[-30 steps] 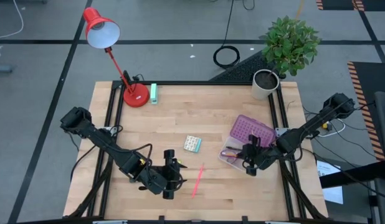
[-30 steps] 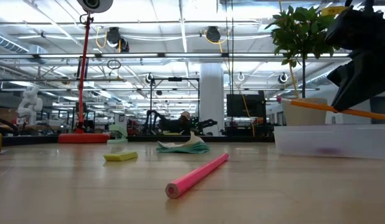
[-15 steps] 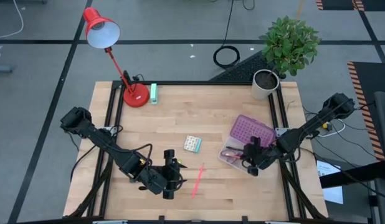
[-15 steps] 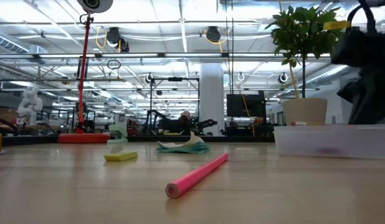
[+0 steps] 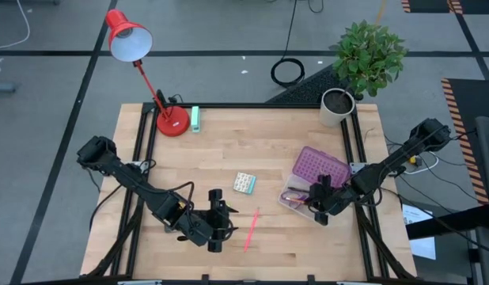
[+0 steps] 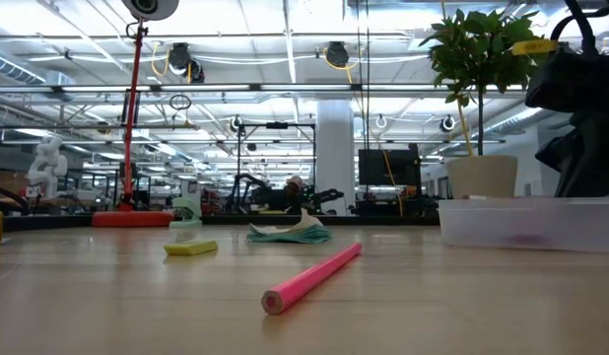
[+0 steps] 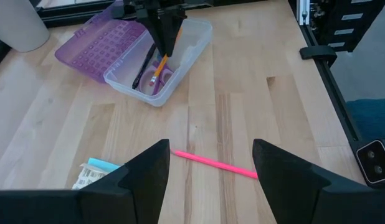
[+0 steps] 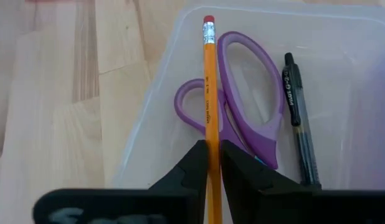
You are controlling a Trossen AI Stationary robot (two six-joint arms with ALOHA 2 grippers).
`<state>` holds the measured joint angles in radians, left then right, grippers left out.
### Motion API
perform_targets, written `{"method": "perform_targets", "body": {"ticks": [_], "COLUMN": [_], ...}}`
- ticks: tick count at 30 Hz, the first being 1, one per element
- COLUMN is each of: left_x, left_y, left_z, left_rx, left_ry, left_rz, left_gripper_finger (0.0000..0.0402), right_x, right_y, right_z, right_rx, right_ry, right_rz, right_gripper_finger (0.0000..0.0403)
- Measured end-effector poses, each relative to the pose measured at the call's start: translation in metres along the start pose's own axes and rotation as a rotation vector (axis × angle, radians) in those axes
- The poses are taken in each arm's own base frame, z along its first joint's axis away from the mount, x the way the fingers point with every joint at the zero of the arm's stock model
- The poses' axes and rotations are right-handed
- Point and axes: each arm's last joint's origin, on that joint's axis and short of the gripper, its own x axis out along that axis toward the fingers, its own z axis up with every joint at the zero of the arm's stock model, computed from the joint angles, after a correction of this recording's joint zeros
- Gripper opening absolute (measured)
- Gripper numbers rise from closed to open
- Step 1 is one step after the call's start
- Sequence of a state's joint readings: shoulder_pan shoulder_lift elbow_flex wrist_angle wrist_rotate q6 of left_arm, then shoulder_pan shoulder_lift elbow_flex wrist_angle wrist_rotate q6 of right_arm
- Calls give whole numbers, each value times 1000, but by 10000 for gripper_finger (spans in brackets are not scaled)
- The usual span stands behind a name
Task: Pack school essentials
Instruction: Put the pencil into the supply box, then put the colored pencil into the supply box
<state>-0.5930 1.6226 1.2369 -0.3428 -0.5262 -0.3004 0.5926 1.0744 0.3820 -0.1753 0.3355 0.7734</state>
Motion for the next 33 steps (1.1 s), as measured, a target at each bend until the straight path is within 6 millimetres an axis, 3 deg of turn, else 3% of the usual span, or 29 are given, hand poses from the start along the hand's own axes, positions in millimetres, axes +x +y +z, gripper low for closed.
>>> {"method": "perform_targets", "body": {"ticks": [10,27,33], "left_x": [0,-3,13], "left_y": [0,-4,-12], "left_z": [0,-1,-10], "left_rx": [0,-30,-14], "left_ry": [0,-15,15], "left_rz": [0,20,41], "left_gripper_finger": [234,234,234], "right_x": [0,-16,-18], "right_y": [3,10,16], "right_z": [2,18,31], "right_rx": [6,-26,-58], "right_ry": [-2,-171,-314], "right_rz": [50,171,200], "right_gripper_finger": [83,84,84]}}
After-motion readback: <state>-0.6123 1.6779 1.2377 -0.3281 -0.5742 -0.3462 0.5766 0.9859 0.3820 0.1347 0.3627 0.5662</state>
